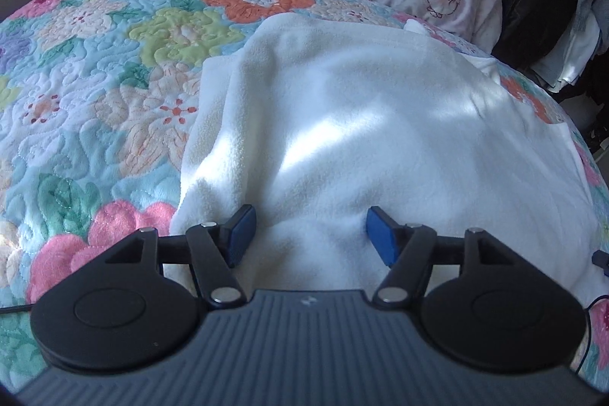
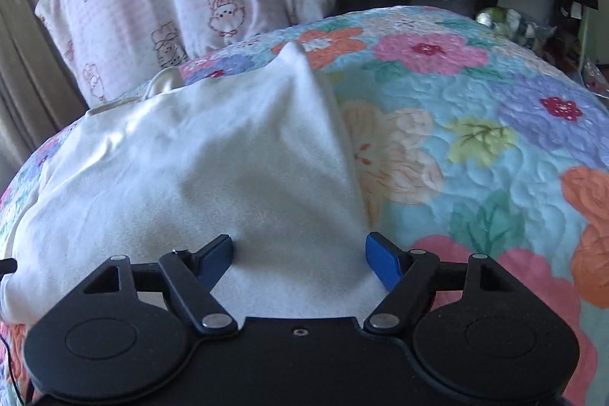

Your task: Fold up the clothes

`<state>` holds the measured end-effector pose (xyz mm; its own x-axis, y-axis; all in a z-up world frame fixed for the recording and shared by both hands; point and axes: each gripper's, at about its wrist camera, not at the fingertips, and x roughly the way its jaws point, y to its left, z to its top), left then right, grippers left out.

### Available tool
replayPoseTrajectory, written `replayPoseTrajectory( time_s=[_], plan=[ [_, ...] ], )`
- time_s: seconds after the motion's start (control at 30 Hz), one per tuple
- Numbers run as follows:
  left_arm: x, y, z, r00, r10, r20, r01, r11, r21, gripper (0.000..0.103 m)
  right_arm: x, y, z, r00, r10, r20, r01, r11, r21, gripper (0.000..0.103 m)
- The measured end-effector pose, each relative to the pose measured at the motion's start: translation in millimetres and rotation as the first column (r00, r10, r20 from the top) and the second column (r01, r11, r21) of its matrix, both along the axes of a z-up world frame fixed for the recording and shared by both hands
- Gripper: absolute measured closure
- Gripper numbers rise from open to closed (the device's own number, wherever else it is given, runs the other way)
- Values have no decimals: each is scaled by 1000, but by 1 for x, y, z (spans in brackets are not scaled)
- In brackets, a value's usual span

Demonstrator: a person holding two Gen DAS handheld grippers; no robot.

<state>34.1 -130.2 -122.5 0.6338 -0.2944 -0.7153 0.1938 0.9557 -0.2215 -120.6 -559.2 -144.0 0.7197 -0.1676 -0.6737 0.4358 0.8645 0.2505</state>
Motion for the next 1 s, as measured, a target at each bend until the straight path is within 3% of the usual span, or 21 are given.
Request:
replayPoseTrajectory(
  time_s=[0.07, 0.13, 0.27, 0.47, 0.63, 0.8, 0.9, 0.93, 0.97, 1.0],
  plan=[
    [-13, -4, 15, 999, -13, 49, 14, 1000, -14, 40, -9, -4, 5, 998, -65, -11, 64, 998, -8, 20],
    [-26, -7, 29, 995, -42, 93, 50, 996, -79, 40, -21, -12, 8, 997, -78, 13, 76, 992, 100, 20],
    [-42, -31, 41, 982, -147, 116, 165, 971, -173, 38, -38, -19, 1, 993, -97, 67, 68, 937, 342, 19],
    [-43, -75, 25, 963, -263, 61, 270, 950, -157, 38, -32, -12, -13, 994, -90, 56, 62, 920, 387, 16],
    [-36, -82, 4, 966, -259, 0, 256, 955, -151, 38, -34, -16, -27, 987, -157, 31, 126, 879, 460, 16],
    [-33, -86, -6, 965, -259, -37, 254, 960, -119, 38, -22, -10, -25, 990, -98, 98, 55, 928, 370, 16],
    [-33, -91, -8, 965, -260, -38, 256, 962, -92, 38, -10, -6, -27, 986, -71, 152, 10, 930, 367, 29],
    [-33, -91, -8, 965, -261, -38, 257, 963, -87, 38, -6, -5, -28, 984, -69, 166, 0, 924, 383, 37],
    [-33, -92, -8, 965, -260, -40, 256, 963, -84, 38, -2, -3, -27, 982, -63, 178, -10, 923, 385, 53],
    [-32, -92, -8, 965, -259, -42, 255, 963, -85, 38, 2, 1, -23, 982, -47, 183, -21, 936, 352, 63]
  ],
)
